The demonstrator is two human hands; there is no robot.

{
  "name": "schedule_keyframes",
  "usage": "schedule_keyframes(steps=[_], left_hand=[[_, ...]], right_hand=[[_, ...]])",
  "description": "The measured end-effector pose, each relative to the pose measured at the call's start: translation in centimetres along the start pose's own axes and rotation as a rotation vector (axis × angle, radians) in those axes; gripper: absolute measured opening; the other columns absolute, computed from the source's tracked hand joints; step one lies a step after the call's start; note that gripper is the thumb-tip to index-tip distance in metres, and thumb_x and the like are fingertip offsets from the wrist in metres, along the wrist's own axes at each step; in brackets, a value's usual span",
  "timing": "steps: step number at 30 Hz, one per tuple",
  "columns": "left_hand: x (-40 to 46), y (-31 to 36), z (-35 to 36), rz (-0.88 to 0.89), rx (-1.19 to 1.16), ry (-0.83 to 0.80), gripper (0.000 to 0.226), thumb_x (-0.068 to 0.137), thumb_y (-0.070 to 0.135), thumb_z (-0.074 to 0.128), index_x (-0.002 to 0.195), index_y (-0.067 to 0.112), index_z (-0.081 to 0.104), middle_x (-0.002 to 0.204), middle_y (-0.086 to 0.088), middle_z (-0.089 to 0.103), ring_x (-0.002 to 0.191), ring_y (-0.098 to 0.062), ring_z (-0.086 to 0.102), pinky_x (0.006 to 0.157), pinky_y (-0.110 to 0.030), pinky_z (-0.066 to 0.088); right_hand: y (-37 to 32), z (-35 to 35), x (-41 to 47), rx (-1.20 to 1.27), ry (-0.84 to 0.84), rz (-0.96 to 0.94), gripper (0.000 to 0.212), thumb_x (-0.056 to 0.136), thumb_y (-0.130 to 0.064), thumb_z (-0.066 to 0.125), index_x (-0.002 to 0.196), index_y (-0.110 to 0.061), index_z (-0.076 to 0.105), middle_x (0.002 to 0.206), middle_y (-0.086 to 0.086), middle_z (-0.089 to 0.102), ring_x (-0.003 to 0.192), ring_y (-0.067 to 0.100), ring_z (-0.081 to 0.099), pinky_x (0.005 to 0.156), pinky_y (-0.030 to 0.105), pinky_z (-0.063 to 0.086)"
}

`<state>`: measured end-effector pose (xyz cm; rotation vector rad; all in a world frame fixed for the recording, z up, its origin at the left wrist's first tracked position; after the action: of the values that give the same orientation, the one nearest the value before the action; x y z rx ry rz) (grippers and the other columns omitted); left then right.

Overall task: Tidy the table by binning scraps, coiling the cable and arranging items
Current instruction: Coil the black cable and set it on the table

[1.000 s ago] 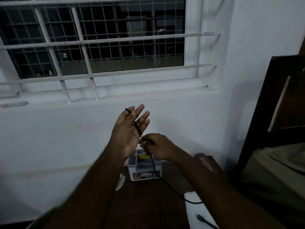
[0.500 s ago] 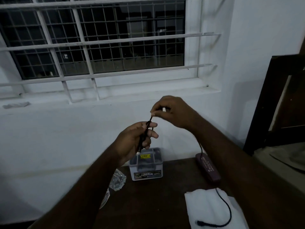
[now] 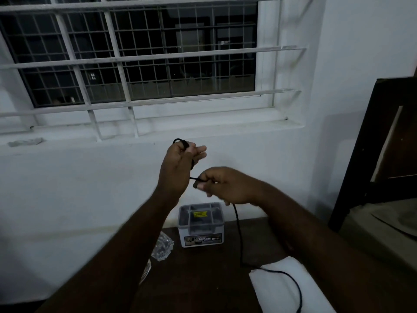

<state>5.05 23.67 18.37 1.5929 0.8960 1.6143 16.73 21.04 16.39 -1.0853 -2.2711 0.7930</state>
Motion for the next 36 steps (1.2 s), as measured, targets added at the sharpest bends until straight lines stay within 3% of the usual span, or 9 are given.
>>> schedule_keyframes(steps=[5,12,16,18,22,25,27,33,36], left_hand=[[-1.4,-1.1,0.8,0.01,0.253,-0.167,0.027,0.105,0.02,0.039,0.1,0.008,0.062,0.082,-0.004,0.071,0.06,-0.012,0.064,0.057,-0.025,0.053],[-3.5,-0.7,4.1,-0.416,-0.622,-0.423,0.039,0.103,0.037,0.035,0.088,0.012,0.06,0.054,0.006,0.04,0.041,-0.008,0.033,0.043,-0.023,0.035],[-1.1,2.3,4.1,-0.334,-0.911,-0.348,0.029,0.104,0.029,0.035,0.092,0.014,0.057,0.058,0.007,0.047,0.045,-0.008,0.041,0.049,-0.023,0.043],[0.8,2.8,3.0,-0.244,-0.831,-0.184,0.027,0.105,0.026,0.034,0.094,0.014,0.056,0.063,0.007,0.054,0.051,-0.009,0.048,0.055,-0.024,0.048],[2.6,3.3,0.1,-0.041,-0.309,0.061,0.021,0.104,0.021,0.039,0.1,0.011,0.057,0.078,0.003,0.073,0.074,-0.017,0.071,0.071,-0.025,0.058],[2.0,3.6,-0.2,0.112,0.233,0.008,0.022,0.103,0.02,0.043,0.101,0.005,0.059,0.083,0.001,0.075,0.08,-0.012,0.073,0.072,-0.02,0.057],[0.9,2.7,0.4,0.064,0.32,-0.106,0.026,0.104,0.02,0.042,0.101,0.0,0.059,0.08,-0.002,0.073,0.073,-0.017,0.072,0.073,-0.031,0.059],[-3.5,1.9,4.0,-0.372,-0.505,-0.439,0.045,0.103,0.042,0.033,0.088,0.011,0.062,0.052,0.004,0.041,0.041,-0.011,0.036,0.049,-0.027,0.04],[-3.1,3.8,4.7,-0.348,-0.796,-0.436,0.035,0.103,0.036,0.037,0.088,0.013,0.058,0.052,0.008,0.042,0.041,-0.007,0.038,0.05,-0.023,0.043]], right_hand=[[-3.0,-4.9,0.3,-0.305,0.124,-0.155,0.017,0.097,-0.021,0.056,0.098,-0.009,0.069,0.086,-0.006,0.063,0.08,0.01,0.058,0.068,0.02,0.044],[-3.2,-9.1,0.6,-0.355,0.486,-0.397,0.018,0.091,-0.02,0.066,0.104,-0.012,0.076,0.092,-0.012,0.068,0.08,-0.009,0.058,0.073,0.002,0.037],[1.0,-6.3,1.3,-0.011,0.381,-0.109,0.025,0.096,-0.019,0.058,0.117,-0.013,0.071,0.084,-0.005,0.07,0.051,-0.002,0.056,0.055,0.017,0.05],[2.2,-4.3,1.0,0.14,0.268,0.037,0.027,0.098,-0.024,0.055,0.121,-0.017,0.068,0.082,-0.005,0.069,0.05,0.003,0.052,0.052,0.028,0.052],[0.7,-3.3,-0.3,0.19,0.137,0.11,0.024,0.097,-0.032,0.055,0.111,-0.019,0.069,0.082,-0.007,0.065,0.054,0.0,0.049,0.051,0.022,0.047],[-2.6,-5.3,-0.9,-0.037,0.173,0.011,0.021,0.096,-0.03,0.055,0.104,-0.019,0.071,0.08,-0.01,0.064,0.064,-0.001,0.055,0.057,0.015,0.042],[-4.9,-7.6,-1.0,-0.231,0.267,-0.1,0.018,0.096,-0.025,0.056,0.101,-0.015,0.071,0.078,-0.012,0.063,0.072,0.002,0.057,0.063,0.013,0.041],[-5.7,-11.3,-0.9,-0.274,0.498,-0.28,0.016,0.091,-0.019,0.066,0.099,-0.01,0.076,0.089,-0.008,0.071,0.073,-0.006,0.061,0.067,0.003,0.04],[-3.7,-9.0,-0.4,-0.257,0.447,-0.229,0.023,0.094,-0.013,0.06,0.112,-0.007,0.072,0.092,0.004,0.074,0.075,0.004,0.063,0.071,0.004,0.04]])
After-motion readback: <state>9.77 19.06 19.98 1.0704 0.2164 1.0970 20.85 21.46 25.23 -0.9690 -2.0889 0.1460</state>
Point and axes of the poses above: each hand's wrist, its own x-axis towards the middle knuckle, its own z-axis out of the palm, y = z × x, the point moved 8 cm from there along x, towards the middle knuckle
